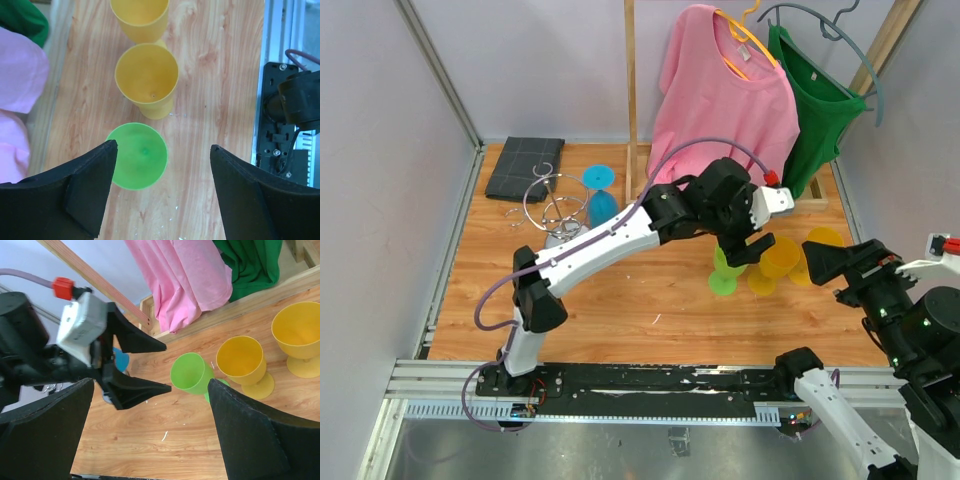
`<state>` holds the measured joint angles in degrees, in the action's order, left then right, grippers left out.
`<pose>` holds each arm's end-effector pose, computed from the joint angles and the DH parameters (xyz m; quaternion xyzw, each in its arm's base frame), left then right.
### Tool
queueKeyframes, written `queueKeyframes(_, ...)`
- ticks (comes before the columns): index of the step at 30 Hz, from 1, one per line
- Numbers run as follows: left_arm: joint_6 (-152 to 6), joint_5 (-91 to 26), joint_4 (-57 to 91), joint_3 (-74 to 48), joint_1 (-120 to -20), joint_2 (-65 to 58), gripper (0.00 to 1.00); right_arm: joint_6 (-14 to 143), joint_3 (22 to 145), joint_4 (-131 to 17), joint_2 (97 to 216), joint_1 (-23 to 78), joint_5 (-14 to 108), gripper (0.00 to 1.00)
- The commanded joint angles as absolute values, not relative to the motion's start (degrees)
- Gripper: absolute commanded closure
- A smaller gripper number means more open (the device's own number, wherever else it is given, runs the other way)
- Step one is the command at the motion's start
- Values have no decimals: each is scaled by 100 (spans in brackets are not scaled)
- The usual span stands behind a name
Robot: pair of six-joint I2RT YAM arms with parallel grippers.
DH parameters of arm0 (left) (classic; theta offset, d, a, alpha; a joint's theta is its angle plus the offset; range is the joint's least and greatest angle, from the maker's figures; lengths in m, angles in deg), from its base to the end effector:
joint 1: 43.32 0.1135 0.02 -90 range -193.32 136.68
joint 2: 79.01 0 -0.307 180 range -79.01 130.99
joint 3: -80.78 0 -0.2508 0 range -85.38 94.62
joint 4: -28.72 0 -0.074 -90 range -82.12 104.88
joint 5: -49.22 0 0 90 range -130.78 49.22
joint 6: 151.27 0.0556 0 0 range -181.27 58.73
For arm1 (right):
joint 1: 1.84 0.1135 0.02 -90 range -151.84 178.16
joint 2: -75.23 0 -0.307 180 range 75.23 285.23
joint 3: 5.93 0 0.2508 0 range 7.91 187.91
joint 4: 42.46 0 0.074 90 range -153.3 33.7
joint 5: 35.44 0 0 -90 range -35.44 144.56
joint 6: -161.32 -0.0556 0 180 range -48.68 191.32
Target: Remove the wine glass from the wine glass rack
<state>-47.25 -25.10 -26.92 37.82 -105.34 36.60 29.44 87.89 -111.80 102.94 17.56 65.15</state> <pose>0.2174 -0.4412 0.4103 0.5896 0.6504 -0.2986 0.3744 -0.0171 -0.0169 0.4783 0.2032 0.6974 0.2909 0.6227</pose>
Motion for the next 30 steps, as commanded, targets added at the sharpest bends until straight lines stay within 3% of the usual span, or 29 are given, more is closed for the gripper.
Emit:
queueKeyframes(1,-4865,-2653,-2898,4095,-10471,3008,20,3131,8829,-10768,10644,1847,6349,2)
queueKeyframes(7,-4876,-2989,-3093,4085,-9330,2262,19,3305,8608,-9251,11773,1848,5399,1)
queueKeyframes(14,-4859,-3299,-3162,3203,-7968,1181,19,2880,8891,-7308,13665,1849,4156,1)
queueKeyframes(21,-5243,-3030,-3057,2050,-6413,250,19,2399,9481,-6665,15188,1961,3295,4)
queueKeyframes(30,-5865,-2403,-3077,1289,-4181,-103,21,1839,9843,-6100,16458,2537,2763,9)
